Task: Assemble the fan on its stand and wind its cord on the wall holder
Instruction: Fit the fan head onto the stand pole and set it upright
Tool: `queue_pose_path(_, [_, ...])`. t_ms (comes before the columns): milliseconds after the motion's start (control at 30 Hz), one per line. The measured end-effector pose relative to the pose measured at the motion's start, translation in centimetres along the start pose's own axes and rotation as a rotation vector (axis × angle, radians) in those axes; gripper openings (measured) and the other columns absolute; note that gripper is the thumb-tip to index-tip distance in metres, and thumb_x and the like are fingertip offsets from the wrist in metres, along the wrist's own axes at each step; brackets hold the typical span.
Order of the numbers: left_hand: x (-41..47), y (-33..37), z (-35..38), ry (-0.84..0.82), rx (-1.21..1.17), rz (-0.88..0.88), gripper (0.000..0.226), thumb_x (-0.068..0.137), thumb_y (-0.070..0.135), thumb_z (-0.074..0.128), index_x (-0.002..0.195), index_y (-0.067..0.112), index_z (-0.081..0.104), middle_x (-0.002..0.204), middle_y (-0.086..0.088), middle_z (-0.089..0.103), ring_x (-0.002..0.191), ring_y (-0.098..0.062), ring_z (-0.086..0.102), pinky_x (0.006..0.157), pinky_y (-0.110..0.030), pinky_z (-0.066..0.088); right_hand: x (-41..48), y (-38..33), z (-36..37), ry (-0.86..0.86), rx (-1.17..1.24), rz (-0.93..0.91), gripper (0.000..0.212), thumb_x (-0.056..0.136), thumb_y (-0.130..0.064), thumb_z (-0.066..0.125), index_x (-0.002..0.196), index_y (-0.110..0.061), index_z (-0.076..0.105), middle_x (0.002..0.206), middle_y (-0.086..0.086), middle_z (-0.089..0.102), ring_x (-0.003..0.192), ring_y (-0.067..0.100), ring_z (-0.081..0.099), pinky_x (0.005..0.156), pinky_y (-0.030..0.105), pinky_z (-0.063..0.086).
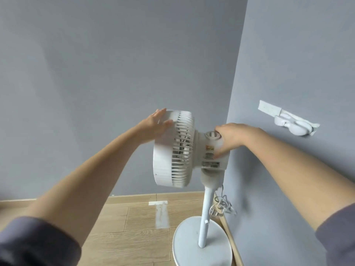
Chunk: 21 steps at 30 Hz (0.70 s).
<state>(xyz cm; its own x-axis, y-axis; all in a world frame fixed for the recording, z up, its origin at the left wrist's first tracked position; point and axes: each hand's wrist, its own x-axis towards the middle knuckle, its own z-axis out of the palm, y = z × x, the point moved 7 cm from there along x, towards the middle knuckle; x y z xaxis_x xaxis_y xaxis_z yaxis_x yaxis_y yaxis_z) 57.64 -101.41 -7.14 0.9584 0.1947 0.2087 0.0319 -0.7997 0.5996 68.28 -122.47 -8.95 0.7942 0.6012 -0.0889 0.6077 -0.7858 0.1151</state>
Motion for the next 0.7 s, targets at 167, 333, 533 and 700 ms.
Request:
queue_pose_path(167, [-0.6,0.4,0.0,0.015,0.081,0.023,0.07,0.094,0.048,0.044,0.151,0.017,0.016,0.16,0.001,0.01,0.148,-0.021,0.008,0.119,-0.036,0.012,0.7,-0.2,0.0,-0.03,0.01,0.005,0.073,0.053,-0.071,0.077,0.1,-0.025,0.045,0.093,-0.01,0.052,0.09,0.018,0.053,0.072,0.033,0.046])
queue_pose_path(333, [-3.2,2.9,-0.2,0.061,0.147,0.179,0.092,0.067,0.071,0.063,0.139,0.021,0.036,0.143,0.01,0.042,0.132,-0.012,0.04,0.103,-0.026,0.032,1.3,1.3,0.3,-0.089,0.063,0.011,0.073,0.06,-0.044,0.086,0.12,-0.029,0.047,0.115,-0.004,0.06,0.103,0.022,0.055,0.091,0.038,0.049])
queue_pose_path(533, [-3.0,2.9,-0.2,0.043,0.129,0.188,0.082,0.076,0.063,0.063,0.14,0.022,0.034,0.148,0.011,0.037,0.135,-0.01,0.036,0.104,-0.023,0.027,1.4,1.5,0.4,-0.086,0.098,0.015,0.065,0.062,-0.042,0.086,0.111,-0.031,0.044,0.111,-0.005,0.058,0.1,0.021,0.054,0.082,0.032,0.045])
queue_pose_path(700, [-2.8,2.1,-0.4,0.017,0.156,0.2,0.079,0.081,0.057,0.061,0.144,0.02,0.03,0.151,0.009,0.033,0.138,-0.01,0.032,0.103,-0.019,0.023,1.7,1.5,0.9,-0.067,0.146,0.017,0.067,0.061,-0.042,0.086,0.113,-0.031,0.045,0.108,-0.006,0.057,0.1,0.021,0.055,0.08,0.031,0.044])
